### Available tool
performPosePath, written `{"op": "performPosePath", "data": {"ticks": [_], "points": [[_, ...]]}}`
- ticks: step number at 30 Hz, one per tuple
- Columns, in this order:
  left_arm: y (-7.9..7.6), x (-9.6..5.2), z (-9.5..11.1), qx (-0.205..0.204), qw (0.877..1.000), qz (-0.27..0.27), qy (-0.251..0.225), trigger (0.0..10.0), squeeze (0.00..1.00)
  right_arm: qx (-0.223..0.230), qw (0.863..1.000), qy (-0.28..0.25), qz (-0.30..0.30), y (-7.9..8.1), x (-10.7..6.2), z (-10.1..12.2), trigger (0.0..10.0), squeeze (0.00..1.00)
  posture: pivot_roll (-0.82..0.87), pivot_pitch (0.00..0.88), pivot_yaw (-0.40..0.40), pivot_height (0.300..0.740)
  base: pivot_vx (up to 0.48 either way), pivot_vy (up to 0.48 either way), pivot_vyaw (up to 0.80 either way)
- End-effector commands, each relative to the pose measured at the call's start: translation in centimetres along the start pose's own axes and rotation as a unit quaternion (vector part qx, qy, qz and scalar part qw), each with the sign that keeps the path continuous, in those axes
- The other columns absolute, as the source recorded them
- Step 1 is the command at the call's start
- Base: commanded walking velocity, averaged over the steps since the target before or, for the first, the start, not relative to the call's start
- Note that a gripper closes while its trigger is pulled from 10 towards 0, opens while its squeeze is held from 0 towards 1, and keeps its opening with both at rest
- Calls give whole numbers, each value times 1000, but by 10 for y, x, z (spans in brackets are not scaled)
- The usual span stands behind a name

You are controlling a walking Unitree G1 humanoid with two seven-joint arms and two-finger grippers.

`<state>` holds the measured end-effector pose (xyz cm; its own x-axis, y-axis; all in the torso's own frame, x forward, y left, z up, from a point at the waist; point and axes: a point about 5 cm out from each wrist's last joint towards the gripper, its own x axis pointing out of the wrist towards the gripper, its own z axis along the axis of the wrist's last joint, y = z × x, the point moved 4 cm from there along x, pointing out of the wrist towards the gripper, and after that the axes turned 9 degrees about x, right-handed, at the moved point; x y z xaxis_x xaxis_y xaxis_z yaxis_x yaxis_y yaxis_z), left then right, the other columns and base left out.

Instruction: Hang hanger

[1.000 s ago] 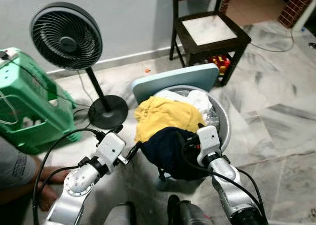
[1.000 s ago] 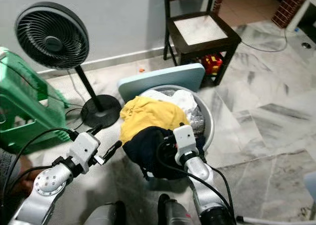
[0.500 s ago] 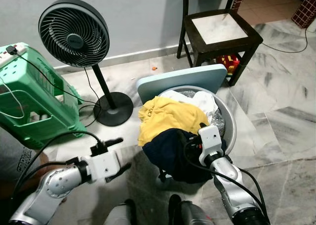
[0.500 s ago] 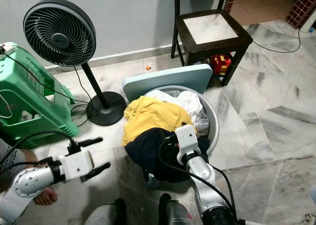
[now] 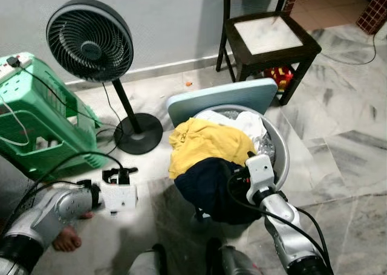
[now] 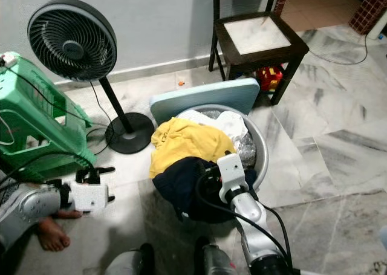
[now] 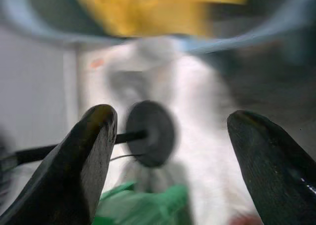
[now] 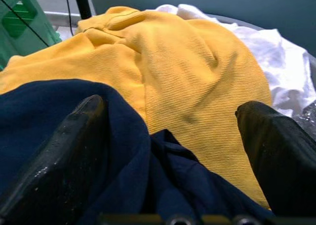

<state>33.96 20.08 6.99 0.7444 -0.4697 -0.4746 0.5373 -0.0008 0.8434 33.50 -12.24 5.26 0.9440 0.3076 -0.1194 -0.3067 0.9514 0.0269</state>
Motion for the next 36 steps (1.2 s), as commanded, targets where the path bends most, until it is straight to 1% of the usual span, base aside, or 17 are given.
{"op": "performPosePath", "data": {"ticks": [1, 2, 5, 6, 7, 9, 10, 12, 15, 16, 19, 24, 25, 28, 30, 35, 36], "points": [[2, 1, -5, -14, 1000, 21, 12, 10000, 0, 7, 1000, 7, -4, 0, -4, -5, 10000, 0, 74, 303, 7, 740, 0, 0, 0], [5, 3, -4, -23, 999, 33, 13, 10000, 0, 7, 1000, 6, -3, 1, -4, -5, 10000, 0, 76, 304, 4, 740, 0, 0, 0], [15, 13, -4, -76, 994, 72, 21, 10000, 0, 7, 1000, 5, 0, 4, -2, -4, 10000, 0, 74, 303, 1, 740, 0, 0, 0], [15, 13, -4, -76, 994, 72, 21, 10000, 0, 7, 1000, 5, 0, 4, -2, -4, 10000, 0, 74, 303, 1, 740, 0, 0, 0], [19, 16, -3, -92, 992, 86, 21, 10000, 0, 7, 1000, 4, 2, 4, -2, -3, 10000, 0, 69, 304, -1, 740, 0, 0, 0], [26, 24, 9, -113, 988, 106, 0, 10000, 0, 6, 1000, 3, 5, 5, -2, -2, 10000, 0, 68, 306, -6, 740, 0, 0, 0], [29, 32, 26, -131, 984, 115, -35, 10000, 0, 5, 1000, 3, 7, 5, -2, -2, 10000, 0, 63, 306, -9, 740, 0, 0, 0], [29, 32, 26, -131, 984, 115, -35, 10000, 0, 5, 1000, 3, 7, 5, -2, -2, 10000, 0, 63, 306, -9, 740, 0, 0, 0], [18, 41, 55, -137, 982, 88, -98, 10000, 0, 3, 1000, 2, 7, 4, -2, -1, 10000, 0, 61, 306, -10, 740, 0, 0, 0], [15, 42, 61, -138, 981, 82, -110, 10000, 0, 3, 1000, 1, 7, 3, -2, -1, 10000, 0, 61, 306, -10, 740, 0, 0, 0], [11, 43, 66, -145, 980, 75, -117, 10000, 0, 5, 1000, -3, 10, 4, -3, 1, 10000, 0, 59, 305, -7, 740, 0, 0, 0], [-13, 48, 84, -190, 970, 51, -144, 10000, 0, 20, 997, -15, 72, 17, -7, 7, 10000, 0, 63, 305, -2, 740, 0, 0, 0], [-13, 48, 84, -190, 970, 51, -144, 10000, 0, 20, 997, -15, 72, 17, -7, 7, 10000, 0, 63, 305, -2, 740, 0, 0, 0], [-30, 52, 94, -219, 964, 27, -148, 10000, 0, 13, 995, -11, 95, 15, -4, 15, 10000, 0, 62, 305, -9, 740, 0, 0, 0], [-34, 54, 96, -233, 961, 17, -150, 10000, 0, 11, 996, -11, 93, 13, -2, 16, 10000, 0, 62, 305, -9, 740, 0, 0, 0], [-36, 60, 96, -257, 956, 12, -141, 10000, 0, 9, 995, -9, 98, 15, -2, 16, 10000, 0, 60, 310, -29, 740, 0, 0, 0], [-34, 63, 95, -259, 957, 17, -132, 10000, 0, 10, 994, -11, 107, 20, -2, 18, 10000, 0, 51, 315, -35, 740, 0, 0, 0]]}}
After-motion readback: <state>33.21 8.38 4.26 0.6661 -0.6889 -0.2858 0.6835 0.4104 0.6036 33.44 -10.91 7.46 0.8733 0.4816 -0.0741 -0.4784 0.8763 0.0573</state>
